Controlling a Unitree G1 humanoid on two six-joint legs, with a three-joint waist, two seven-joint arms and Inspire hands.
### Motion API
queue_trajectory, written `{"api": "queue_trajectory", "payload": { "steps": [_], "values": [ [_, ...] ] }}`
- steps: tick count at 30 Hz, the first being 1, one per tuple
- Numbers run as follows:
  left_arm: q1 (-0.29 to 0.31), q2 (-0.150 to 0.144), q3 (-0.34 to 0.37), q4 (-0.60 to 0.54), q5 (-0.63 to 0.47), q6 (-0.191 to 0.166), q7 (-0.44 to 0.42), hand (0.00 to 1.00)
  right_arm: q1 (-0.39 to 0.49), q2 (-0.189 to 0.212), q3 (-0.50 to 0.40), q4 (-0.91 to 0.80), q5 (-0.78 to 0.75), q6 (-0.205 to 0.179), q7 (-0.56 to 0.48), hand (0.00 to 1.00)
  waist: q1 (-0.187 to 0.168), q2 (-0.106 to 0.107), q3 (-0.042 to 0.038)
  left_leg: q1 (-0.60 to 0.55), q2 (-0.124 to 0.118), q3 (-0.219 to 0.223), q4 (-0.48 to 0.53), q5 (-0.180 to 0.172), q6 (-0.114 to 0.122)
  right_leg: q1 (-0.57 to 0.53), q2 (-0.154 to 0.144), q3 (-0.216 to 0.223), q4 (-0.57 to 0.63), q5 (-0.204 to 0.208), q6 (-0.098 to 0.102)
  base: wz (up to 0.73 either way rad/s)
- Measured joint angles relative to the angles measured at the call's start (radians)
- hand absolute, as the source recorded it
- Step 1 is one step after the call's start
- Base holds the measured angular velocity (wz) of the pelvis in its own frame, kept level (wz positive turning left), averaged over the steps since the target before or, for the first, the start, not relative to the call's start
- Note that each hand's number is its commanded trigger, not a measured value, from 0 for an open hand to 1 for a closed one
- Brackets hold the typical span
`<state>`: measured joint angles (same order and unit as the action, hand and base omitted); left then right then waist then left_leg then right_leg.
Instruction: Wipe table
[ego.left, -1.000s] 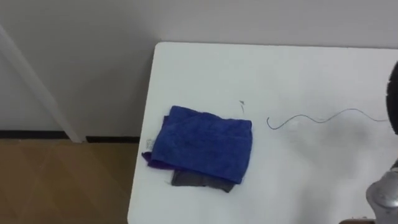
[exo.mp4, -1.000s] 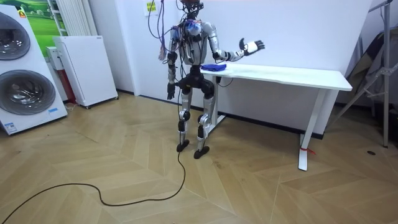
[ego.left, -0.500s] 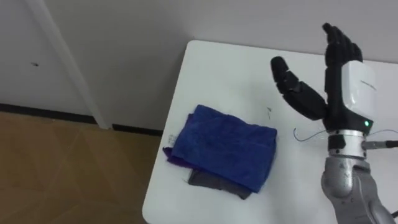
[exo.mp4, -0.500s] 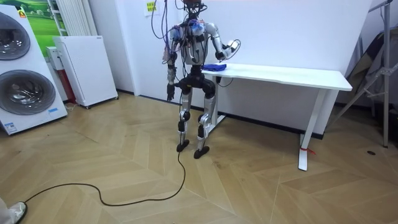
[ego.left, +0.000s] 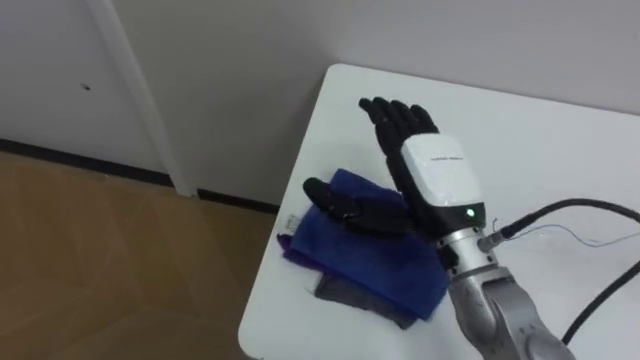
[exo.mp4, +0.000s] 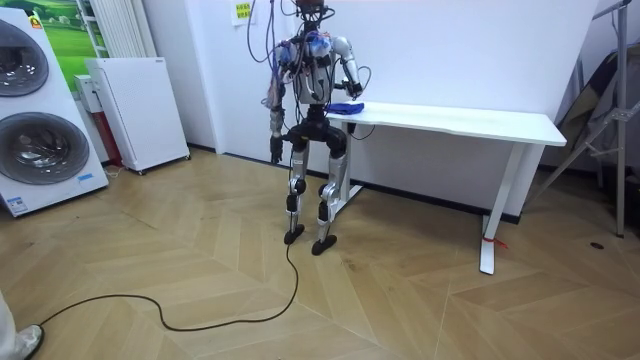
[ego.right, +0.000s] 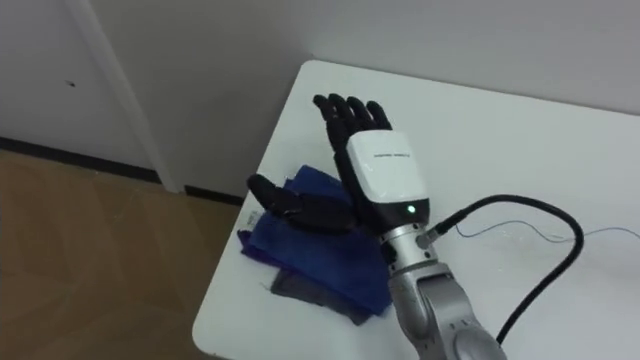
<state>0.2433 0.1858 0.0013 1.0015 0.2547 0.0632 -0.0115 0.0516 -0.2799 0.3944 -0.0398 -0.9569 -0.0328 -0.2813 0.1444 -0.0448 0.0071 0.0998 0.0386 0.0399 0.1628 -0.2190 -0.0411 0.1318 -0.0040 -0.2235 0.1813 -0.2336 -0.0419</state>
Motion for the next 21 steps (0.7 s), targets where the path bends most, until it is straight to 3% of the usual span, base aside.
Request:
{"api": "queue_trajectory", "payload": {
  "steps": [5, 12, 21],
  "values": [
    [-0.016, 0.001, -0.032, 0.0, 0.001, -0.001, -0.012, 0.0, 0.023, 0.0, 0.058, 0.013, -0.031, -0.002, 0.016, 0.0, -0.003, 0.007, 0.0043, -0.002, 0.0, -0.014, 0.0, 0.0, 0.0, 0.001, 0.0, -0.001, -0.002, 0.0, 0.0, 0.03],
    [-0.046, -0.009, -0.064, 0.012, -0.004, -0.022, -0.012, 0.0, 0.062, 0.004, 0.088, 0.09, -0.035, -0.003, 0.018, 0.0, -0.002, 0.011, 0.0045, -0.001, -0.005, -0.014, 0.0, 0.0, 0.0, 0.01, -0.002, -0.008, -0.013, 0.0, 0.0, 0.02],
    [-0.057, -0.01, -0.083, 0.014, -0.006, -0.021, -0.004, 0.0, 0.102, 0.005, 0.093, 0.159, -0.055, 0.0, 0.022, 0.0, -0.008, 0.008, -0.0008, -0.003, -0.015, -0.016, 0.0, 0.002, 0.003, 0.012, -0.011, -0.013, -0.014, 0.001, 0.002, 0.03]
  ]
}}
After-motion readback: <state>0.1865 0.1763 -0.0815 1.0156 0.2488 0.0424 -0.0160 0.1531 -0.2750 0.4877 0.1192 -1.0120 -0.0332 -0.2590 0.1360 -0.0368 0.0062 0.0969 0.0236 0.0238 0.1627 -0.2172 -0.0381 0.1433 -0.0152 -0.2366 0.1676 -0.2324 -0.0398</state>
